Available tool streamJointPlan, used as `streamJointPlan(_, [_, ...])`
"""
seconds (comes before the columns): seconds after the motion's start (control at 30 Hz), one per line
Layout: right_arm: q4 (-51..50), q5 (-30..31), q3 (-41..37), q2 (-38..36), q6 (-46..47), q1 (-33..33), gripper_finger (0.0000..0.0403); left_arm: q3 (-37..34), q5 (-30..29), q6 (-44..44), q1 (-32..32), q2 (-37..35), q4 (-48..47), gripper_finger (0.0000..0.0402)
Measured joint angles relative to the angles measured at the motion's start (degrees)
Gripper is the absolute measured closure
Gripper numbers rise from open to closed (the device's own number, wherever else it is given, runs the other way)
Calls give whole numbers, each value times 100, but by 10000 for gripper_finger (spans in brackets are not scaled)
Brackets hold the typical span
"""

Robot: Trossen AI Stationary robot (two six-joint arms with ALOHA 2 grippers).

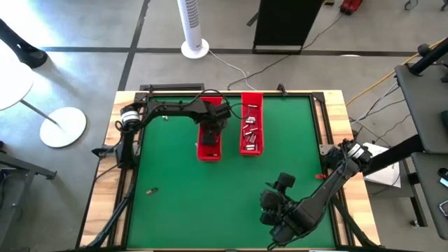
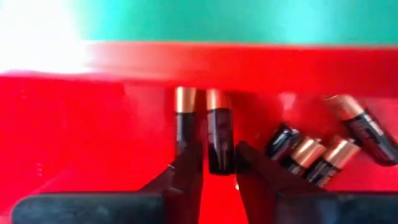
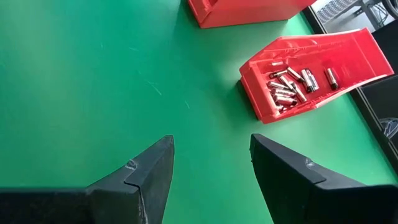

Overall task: Sort batteries
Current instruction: Put the black battery into the left red bin, then put the silver battery into the right red bin

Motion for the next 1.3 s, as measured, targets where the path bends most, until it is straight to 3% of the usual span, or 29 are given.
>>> streamJointPlan(0.2, [0, 0, 0, 2, -7, 0, 197, 0, 41, 11, -2, 0, 37, 289])
streamJointPlan(0.4, [-14, -2, 0, 2, -21, 0, 197, 216, 85, -100, -55, -248, -427, 275])
streamJointPlan(0.57, [-27, -14, 30, 2, -76, 0, 197, 544, 477, -423, -224, -1235, -1140, 272])
streamJointPlan(0.7, [-41, -11, 46, 0, -76, 0, 197, 294, 1192, -683, -438, -2483, -1048, 272])
streamJointPlan(0.83, [-43, 28, 36, 2, -216, -3, 197, -582, 1346, -1049, -615, -3658, -387, 271])
streamJointPlan(1.03, [-54, 549, 47, 0, -405, -165, 197, -2726, 1302, -1734, -757, -5071, 1092, 271])
streamJointPlan(1.3, [-40, 409, 70, 0, -721, -527, 197, -5090, 1217, -1935, -832, -5799, 2704, 265])
